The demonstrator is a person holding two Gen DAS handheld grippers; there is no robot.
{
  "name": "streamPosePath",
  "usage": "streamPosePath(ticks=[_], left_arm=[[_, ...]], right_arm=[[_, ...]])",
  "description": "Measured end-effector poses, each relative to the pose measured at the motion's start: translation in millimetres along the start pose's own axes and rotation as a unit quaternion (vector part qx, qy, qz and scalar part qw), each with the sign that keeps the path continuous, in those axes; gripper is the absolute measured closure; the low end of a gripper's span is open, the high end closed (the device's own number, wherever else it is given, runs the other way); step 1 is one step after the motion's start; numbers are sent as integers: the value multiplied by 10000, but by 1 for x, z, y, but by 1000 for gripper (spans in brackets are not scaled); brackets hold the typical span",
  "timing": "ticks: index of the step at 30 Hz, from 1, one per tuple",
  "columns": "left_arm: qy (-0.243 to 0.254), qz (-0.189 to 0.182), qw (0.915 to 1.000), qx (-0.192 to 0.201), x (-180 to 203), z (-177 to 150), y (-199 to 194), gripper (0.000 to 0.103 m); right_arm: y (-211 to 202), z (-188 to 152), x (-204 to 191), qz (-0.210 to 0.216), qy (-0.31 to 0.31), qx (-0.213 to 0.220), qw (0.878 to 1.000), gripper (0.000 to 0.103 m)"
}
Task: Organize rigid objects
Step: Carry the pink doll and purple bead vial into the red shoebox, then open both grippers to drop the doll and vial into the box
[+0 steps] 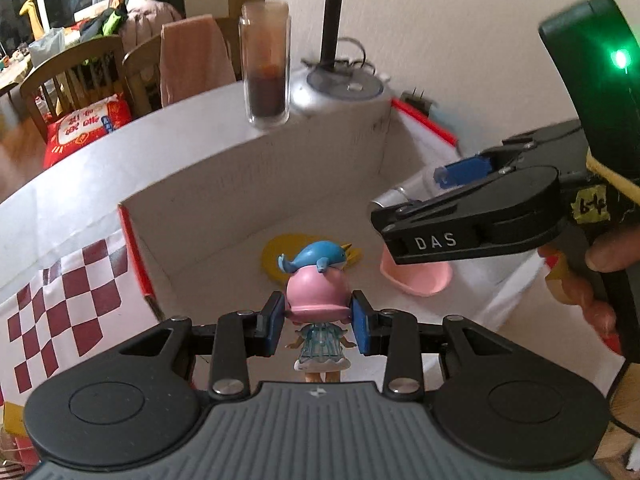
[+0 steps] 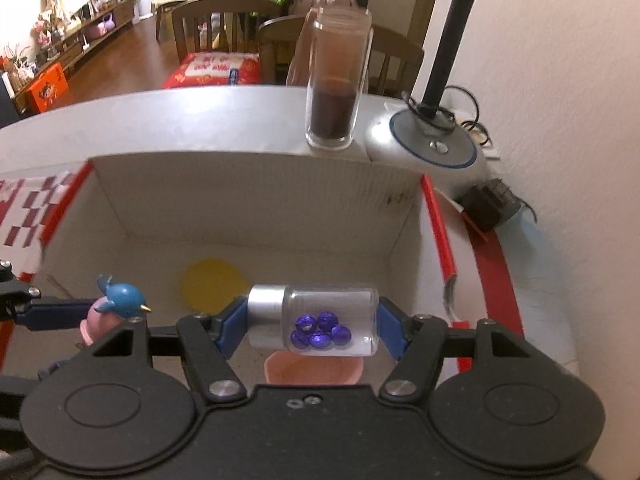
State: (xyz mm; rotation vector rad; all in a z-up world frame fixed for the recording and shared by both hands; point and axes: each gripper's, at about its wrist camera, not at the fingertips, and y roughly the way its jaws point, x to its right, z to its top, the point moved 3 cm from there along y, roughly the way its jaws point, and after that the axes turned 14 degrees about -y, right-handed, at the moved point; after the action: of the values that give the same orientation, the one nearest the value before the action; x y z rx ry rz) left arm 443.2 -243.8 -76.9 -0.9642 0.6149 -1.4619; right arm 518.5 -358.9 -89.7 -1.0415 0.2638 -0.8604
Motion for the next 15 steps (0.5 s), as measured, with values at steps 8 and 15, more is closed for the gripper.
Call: streamPosePath(ticks=[8,15], left_arm=[[29,152,9990,-419,6,-4,33,69],[96,208,9966,-797,11,-5,52,69]], right_arm=[[25,4,3,257,-52,-332,9991,36],[37,4,-2,374,-201,-796,9959,36]])
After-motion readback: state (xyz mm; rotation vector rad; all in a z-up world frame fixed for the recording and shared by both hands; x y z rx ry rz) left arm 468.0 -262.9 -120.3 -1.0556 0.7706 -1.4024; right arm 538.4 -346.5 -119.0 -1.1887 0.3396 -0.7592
